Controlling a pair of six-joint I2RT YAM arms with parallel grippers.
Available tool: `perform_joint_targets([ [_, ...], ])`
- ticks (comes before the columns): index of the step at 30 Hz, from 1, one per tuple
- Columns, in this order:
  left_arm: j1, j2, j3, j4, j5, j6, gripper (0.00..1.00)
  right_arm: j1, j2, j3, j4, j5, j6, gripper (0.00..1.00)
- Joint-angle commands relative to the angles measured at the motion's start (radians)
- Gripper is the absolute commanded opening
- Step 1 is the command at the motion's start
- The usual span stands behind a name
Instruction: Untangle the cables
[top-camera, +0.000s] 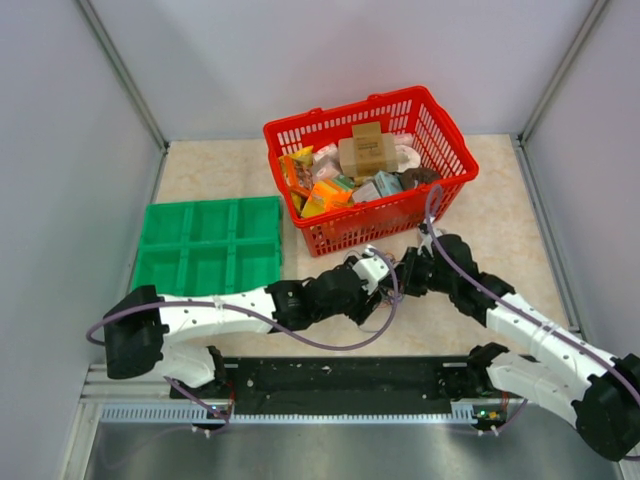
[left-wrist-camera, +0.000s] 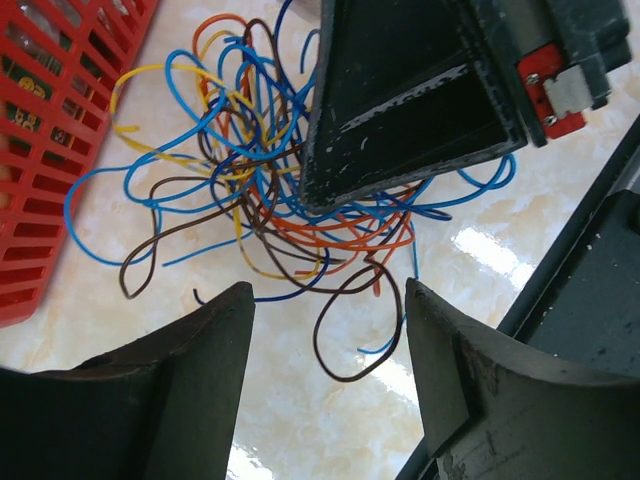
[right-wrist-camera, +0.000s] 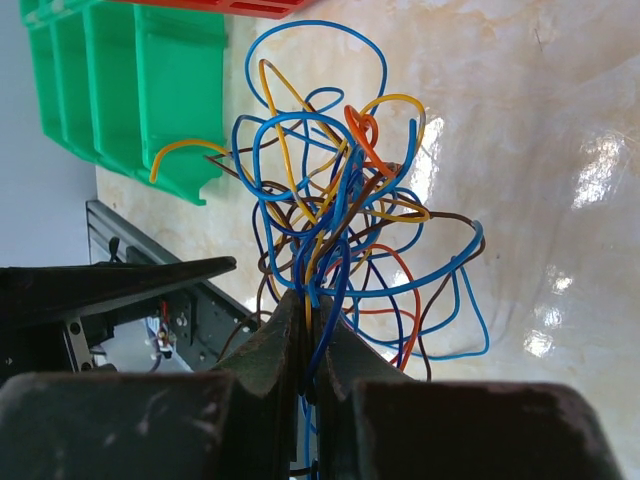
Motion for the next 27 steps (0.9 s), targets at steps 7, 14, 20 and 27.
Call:
perform_joint_targets([
  [7, -0.004, -0.03, -0.002, 0.035, -0.079, -0.003, 0.19, 0.007, -0.042, 0.015, 0.004, -0.032, 0.004, 0.02],
  [14, -0.006, -0.102, -0.021, 0.047, -0.033, -0.026, 0.0, 0.007, -0.046, 0.018, -0.079, 0.116, -0.073, 0.42],
  [20, -0.006, -0.157, 0.001, 0.064, -0.05, -0.08, 0.0, 0.009, -0.012, 0.057, -0.246, 0.261, -0.177, 0.68],
  [27, -0.006, -0.139, 0.072, -0.003, -0.07, -0.097, 0.0, 0.009, -0.232, -0.037, -0.079, 0.03, -0.214, 0.69],
])
